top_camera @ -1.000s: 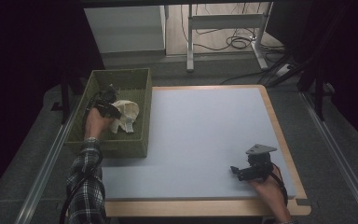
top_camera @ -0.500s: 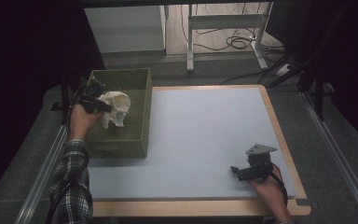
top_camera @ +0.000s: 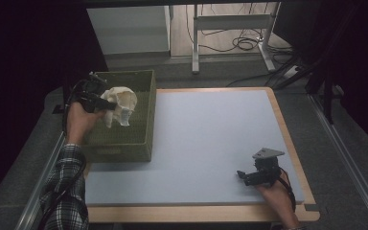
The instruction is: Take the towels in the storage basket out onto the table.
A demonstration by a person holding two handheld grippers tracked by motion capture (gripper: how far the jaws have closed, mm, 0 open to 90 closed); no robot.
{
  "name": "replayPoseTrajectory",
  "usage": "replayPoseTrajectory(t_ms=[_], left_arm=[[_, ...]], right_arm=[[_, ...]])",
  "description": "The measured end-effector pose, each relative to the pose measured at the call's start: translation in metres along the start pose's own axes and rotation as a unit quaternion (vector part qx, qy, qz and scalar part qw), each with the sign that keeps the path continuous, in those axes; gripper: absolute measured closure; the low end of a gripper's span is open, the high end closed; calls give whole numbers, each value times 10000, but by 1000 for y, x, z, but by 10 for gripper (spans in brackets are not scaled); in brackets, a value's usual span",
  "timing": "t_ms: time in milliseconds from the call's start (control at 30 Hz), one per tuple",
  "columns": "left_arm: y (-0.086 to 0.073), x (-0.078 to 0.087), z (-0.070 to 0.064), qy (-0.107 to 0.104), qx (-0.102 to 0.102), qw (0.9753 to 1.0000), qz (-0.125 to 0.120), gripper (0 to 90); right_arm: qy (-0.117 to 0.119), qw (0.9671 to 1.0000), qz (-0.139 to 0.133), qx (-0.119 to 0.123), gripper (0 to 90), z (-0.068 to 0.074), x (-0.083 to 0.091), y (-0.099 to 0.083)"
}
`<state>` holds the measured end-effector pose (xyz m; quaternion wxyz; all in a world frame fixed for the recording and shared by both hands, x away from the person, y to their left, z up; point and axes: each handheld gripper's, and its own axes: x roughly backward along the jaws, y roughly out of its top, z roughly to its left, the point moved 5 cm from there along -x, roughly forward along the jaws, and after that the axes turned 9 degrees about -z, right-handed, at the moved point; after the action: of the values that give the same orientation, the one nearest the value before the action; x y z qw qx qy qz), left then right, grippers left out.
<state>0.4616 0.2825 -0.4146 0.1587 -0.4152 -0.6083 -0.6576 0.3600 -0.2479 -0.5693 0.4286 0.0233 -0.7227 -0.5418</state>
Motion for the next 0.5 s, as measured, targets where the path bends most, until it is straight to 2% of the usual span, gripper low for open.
replayPoseTrajectory(t_ms=[200,500], left_arm=[[7,16,-12,-182,-111,9997,-152,758],[16,23,-32,-358,-287,9987,-216,752]], right_arm=[[0,10000,-1,2,0,0,0,0],[0,10000,-2,-3,0,0,0,0]])
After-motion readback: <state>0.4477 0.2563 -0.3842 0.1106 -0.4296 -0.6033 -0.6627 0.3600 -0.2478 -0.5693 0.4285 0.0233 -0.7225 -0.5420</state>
